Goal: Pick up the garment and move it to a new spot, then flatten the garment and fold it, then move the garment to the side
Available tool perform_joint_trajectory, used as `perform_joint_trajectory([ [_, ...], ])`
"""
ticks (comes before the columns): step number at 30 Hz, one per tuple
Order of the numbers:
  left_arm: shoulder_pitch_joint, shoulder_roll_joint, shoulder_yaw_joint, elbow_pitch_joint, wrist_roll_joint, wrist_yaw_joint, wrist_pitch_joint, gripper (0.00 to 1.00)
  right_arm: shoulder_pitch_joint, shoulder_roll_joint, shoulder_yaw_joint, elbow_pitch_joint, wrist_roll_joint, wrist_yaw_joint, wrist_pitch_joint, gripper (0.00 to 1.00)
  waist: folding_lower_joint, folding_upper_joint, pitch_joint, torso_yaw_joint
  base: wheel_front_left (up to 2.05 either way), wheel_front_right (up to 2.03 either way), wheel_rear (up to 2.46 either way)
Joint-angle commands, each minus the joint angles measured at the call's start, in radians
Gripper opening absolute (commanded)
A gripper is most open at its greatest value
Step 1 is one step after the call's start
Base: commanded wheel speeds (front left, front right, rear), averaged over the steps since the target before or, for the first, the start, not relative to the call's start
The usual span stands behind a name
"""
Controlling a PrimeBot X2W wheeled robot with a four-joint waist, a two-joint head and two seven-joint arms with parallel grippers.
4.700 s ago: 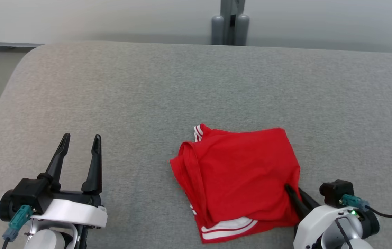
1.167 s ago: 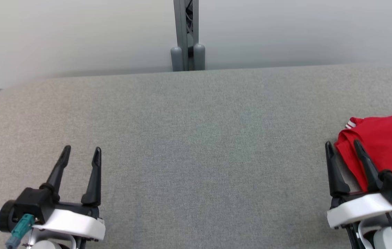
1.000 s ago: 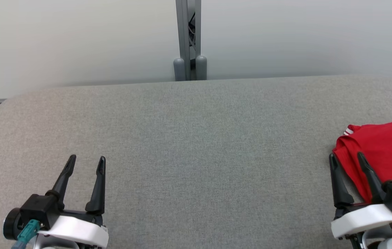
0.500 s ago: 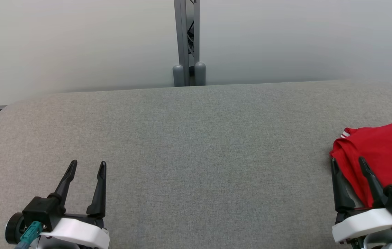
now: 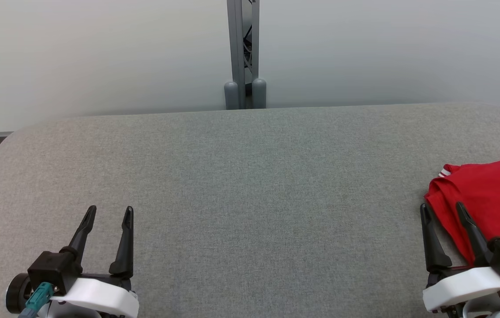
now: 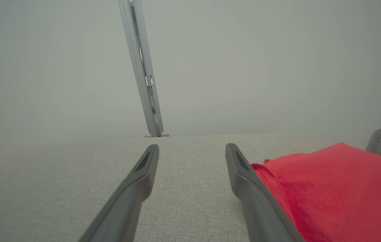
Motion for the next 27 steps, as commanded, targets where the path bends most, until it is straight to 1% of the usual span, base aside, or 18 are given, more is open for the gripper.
perform_joint_trajectory([
  [1,-0.007,0.006,0.002,0.002,-0.007,0.008,0.002,1.0,0.0,-0.005,0.001,0.001,0.006,0.0,0.001,1.0,0.0,0.0,0.0,0.0,0.0,0.0,0.0],
  [13,-0.007,0.01,-0.003,0.004,-0.017,0.008,0.014,1.0,-0.002,-0.005,0.006,-0.004,0.006,0.0,0.005,1.0,0.0,0.0,0.004,0.001,0.0,0.0,0.0],
  [14,0.002,0.0,-0.006,0.005,-0.014,0.006,0.015,0.0,0.0,0.001,0.008,0.001,0.006,0.0,0.001,0.0,0.0,0.0,0.004,0.001,0.0,0.0,0.0],
  [16,0.01,-0.01,-0.007,0.008,-0.028,0.001,0.017,0.0,-0.001,0.003,0.004,0.012,0.021,0.0,0.008,0.0,0.0,0.0,0.004,0.001,0.0,0.0,0.0],
  [27,0.026,-0.051,0.01,0.001,-0.191,-0.047,0.012,0.0,-0.016,-0.007,-0.073,0.032,0.238,0.0,0.127,0.0,0.0,0.0,0.006,-0.001,0.0,0.0,0.0],
])
